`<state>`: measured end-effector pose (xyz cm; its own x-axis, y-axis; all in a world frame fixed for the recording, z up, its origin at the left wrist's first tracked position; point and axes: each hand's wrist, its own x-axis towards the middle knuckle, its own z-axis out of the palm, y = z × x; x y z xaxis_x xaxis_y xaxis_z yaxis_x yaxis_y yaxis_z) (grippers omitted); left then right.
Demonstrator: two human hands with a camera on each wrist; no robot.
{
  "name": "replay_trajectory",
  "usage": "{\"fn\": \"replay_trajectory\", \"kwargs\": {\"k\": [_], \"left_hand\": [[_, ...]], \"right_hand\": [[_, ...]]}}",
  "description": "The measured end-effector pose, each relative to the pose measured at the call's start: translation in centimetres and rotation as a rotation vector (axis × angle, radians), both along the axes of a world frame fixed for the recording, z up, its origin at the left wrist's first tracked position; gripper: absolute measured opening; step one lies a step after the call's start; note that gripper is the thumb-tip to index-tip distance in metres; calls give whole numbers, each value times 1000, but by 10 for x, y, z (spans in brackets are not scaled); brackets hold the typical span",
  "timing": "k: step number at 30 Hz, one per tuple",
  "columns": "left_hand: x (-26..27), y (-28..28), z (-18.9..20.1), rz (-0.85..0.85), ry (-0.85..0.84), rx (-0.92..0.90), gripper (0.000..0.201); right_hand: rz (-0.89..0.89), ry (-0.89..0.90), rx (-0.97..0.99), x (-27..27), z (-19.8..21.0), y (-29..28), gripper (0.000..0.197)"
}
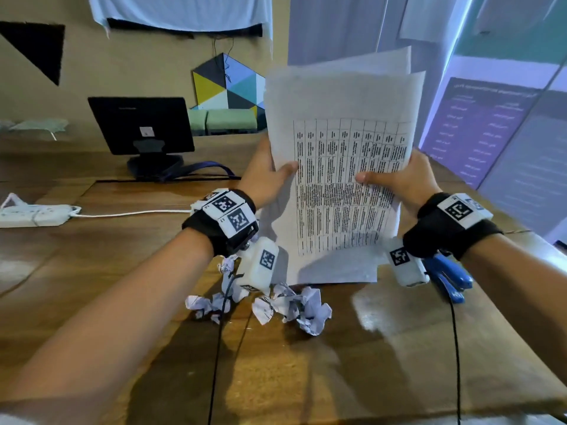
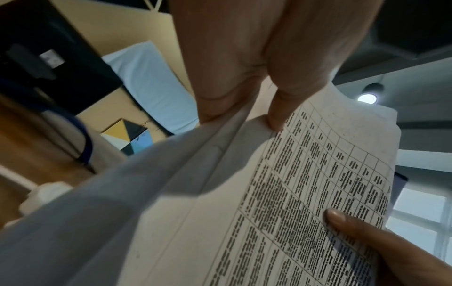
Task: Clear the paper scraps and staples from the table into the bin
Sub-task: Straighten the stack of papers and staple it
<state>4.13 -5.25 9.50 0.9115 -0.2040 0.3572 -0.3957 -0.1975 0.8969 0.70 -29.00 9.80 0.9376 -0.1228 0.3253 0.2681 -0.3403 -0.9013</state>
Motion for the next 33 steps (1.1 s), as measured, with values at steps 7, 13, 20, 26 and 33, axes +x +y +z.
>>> {"fn": "replay_trajectory", "kwargs": {"k": [7, 13, 20, 26, 33], "left_hand": [[-1, 7, 9, -19, -114, -94, 50], [-3, 8, -18, 13, -73, -74, 57], [-1, 1, -22, 84, -115, -34, 48], [-5, 0, -5, 80, -145, -143, 47], [-20, -3, -44, 2, 61, 45, 67]], "right_hand": [[-7, -94, 101, 5, 5, -3, 92], [72, -29, 169, 9, -20, -12, 95], [-41, -46, 165, 4, -19, -14, 67], [-61, -154, 192, -7, 5, -15, 38], [-58, -7, 260, -13, -27, -6, 50]]}}
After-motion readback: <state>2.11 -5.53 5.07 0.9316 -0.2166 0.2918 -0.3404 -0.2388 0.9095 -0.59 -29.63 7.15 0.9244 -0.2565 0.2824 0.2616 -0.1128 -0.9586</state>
